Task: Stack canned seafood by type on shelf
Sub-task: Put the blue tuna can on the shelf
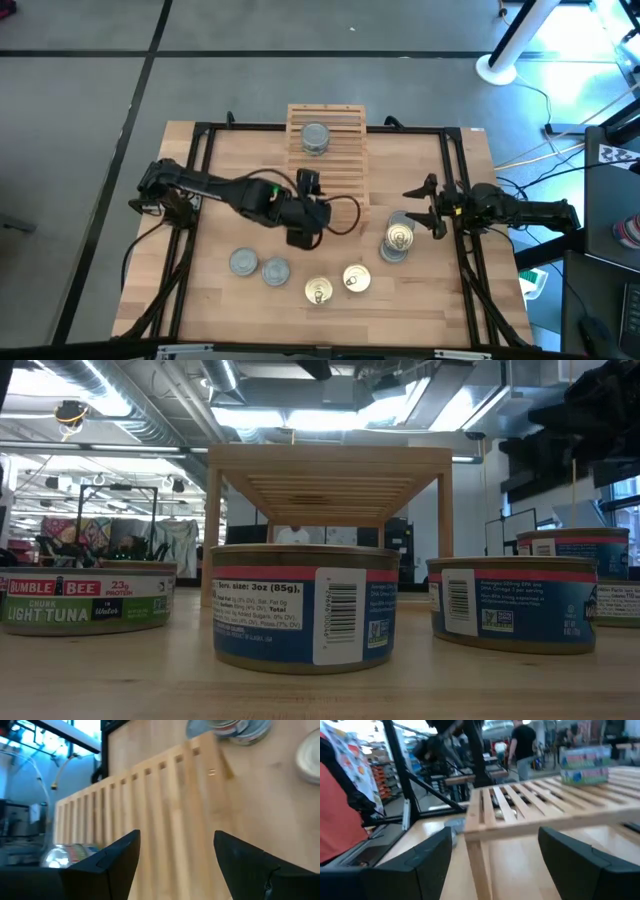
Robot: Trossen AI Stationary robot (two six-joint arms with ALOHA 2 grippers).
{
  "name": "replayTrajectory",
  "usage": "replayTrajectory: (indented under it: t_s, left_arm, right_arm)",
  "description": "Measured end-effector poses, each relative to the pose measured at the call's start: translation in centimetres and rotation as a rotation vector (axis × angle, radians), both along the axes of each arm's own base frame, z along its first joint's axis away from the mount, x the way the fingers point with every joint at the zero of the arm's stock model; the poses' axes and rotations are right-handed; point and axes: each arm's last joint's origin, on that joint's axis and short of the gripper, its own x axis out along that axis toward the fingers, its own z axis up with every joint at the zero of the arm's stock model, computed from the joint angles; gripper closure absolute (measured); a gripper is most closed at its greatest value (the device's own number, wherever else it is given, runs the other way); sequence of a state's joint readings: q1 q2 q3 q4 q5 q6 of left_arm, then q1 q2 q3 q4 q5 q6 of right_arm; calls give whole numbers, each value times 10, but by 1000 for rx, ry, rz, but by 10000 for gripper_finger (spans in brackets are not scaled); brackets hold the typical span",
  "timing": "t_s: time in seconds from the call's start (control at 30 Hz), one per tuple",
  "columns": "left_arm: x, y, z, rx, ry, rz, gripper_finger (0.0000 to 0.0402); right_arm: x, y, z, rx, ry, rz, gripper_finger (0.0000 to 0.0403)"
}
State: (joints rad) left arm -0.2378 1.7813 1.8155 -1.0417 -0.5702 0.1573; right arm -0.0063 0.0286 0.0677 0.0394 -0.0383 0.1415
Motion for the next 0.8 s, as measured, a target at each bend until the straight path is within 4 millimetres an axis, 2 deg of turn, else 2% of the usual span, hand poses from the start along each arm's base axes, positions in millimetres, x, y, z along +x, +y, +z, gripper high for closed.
replayTrajectory:
  t_s: [0.23,0.4,0.6,0.8]
  left_arm:
    - [5,-22,-24,-80,-67,1,151]
    - [14,-35,-39,-121,-193,-26,151]
    - [16,-46,-55,-145,-252,-54,151]
    - [20,-50,-64,-172,-248,-27,151]
  right_arm:
    - [-2,3,11,-112,-119,102,109]
    - [-3,4,17,-243,-200,91,109]
    - [-5,4,27,-399,-291,49,109]
    - [-4,2,53,-452,-254,-2,109]
